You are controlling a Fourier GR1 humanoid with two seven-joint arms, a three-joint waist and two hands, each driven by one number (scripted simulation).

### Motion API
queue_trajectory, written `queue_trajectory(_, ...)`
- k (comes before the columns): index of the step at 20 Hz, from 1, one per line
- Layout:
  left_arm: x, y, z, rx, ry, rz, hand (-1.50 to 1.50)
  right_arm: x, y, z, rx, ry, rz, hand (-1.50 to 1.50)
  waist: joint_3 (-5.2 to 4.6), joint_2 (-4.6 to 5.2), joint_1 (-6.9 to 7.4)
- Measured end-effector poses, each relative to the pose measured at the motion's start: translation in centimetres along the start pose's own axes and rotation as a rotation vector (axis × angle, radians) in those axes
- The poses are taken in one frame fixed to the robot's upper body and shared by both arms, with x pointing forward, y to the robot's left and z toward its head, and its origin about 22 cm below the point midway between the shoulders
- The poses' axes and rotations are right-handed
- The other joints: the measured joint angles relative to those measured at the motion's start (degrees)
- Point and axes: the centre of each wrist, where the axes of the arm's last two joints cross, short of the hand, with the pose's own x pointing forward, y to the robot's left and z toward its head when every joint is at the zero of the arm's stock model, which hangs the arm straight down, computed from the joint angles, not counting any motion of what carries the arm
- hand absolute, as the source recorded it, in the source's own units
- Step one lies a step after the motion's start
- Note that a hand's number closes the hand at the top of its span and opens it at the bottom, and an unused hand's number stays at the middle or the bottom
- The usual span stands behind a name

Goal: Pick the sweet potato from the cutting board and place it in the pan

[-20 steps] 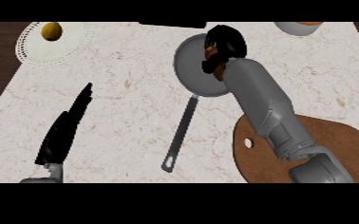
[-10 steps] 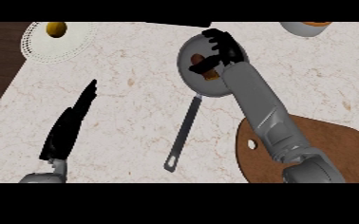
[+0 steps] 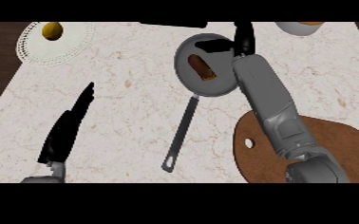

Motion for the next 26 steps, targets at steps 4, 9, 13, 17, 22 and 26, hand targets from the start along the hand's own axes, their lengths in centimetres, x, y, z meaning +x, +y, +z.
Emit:
queue_trajectory(4, -0.1, 0.8, 0.4, 0.011, 0.009, 0.0, 0.0, -1.4, -2.3, -0.9, -0.124, 0.027, -0.074, -1.5, 0.0, -0.43, -0.98)
queue_trajectory(9, -0.8, 1.3, 0.8, 0.028, 0.027, 0.009, 0.0, -4.2, -6.9, -2.1, -0.204, 0.007, -0.115, -1.5, -0.01, -0.87, -2.25)
queue_trajectory(13, -1.0, 0.8, 0.9, 0.036, 0.037, 0.011, 0.0, -7.0, -11.3, -2.5, -0.222, -0.026, -0.104, -1.5, -0.02, -1.18, -3.16)
queue_trajectory(17, -1.0, 1.5, 1.2, 0.05, 0.05, 0.008, 0.0, -9.5, -15.9, -2.4, -0.236, -0.046, -0.08, -1.5, -0.04, -1.57, -3.94)
queue_trajectory(22, -1.9, 1.4, 1.7, 0.059, 0.052, 0.008, 0.0, -12.3, -20.9, -1.6, -0.234, -0.061, -0.072, -1.5, -0.06, -1.78, -4.39)
queue_trajectory(26, -1.6, 1.4, 1.4, 0.063, 0.055, 0.013, 0.0, -13.5, -24.3, -1.0, -0.218, -0.063, -0.063, -1.5, -0.05, -1.86, -4.55)
